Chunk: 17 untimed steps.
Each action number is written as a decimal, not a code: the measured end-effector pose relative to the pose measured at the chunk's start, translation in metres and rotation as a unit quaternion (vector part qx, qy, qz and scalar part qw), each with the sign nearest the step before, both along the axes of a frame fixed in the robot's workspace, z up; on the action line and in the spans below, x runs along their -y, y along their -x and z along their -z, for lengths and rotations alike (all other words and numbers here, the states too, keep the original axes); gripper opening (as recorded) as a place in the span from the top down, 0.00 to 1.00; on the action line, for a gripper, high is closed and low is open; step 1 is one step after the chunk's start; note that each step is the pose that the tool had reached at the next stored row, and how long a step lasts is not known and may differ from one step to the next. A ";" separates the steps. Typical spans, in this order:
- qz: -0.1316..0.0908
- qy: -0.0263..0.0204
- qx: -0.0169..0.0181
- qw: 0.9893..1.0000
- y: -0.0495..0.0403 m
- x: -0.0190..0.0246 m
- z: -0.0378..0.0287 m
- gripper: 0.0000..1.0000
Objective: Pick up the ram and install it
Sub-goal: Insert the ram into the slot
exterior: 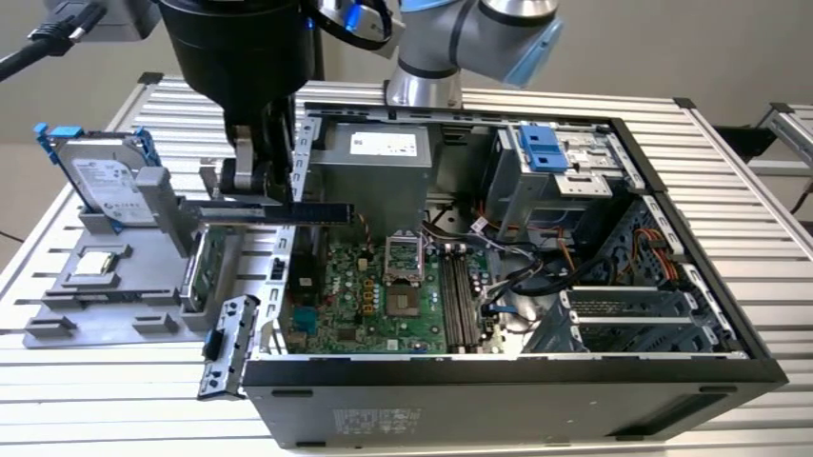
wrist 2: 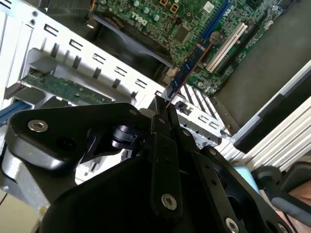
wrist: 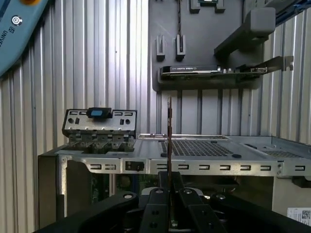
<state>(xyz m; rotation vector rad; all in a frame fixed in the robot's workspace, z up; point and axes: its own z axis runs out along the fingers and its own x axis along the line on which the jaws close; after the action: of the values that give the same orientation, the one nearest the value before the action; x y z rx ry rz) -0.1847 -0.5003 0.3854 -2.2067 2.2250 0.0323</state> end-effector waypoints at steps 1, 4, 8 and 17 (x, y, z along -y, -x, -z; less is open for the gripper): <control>0.003 0.000 0.000 1.000 -0.0012 0.0000 0.0001 1.00; 0.010 0.000 0.000 1.000 -0.0045 0.0000 0.0006 1.00; 0.016 0.000 0.000 1.000 -0.0106 0.0000 0.0010 1.00; 0.026 0.000 0.000 1.000 -0.0269 0.0000 0.0023 1.00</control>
<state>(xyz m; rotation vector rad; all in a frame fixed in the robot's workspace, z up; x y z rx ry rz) -0.1578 -0.5003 0.3831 -2.1474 2.2817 0.0319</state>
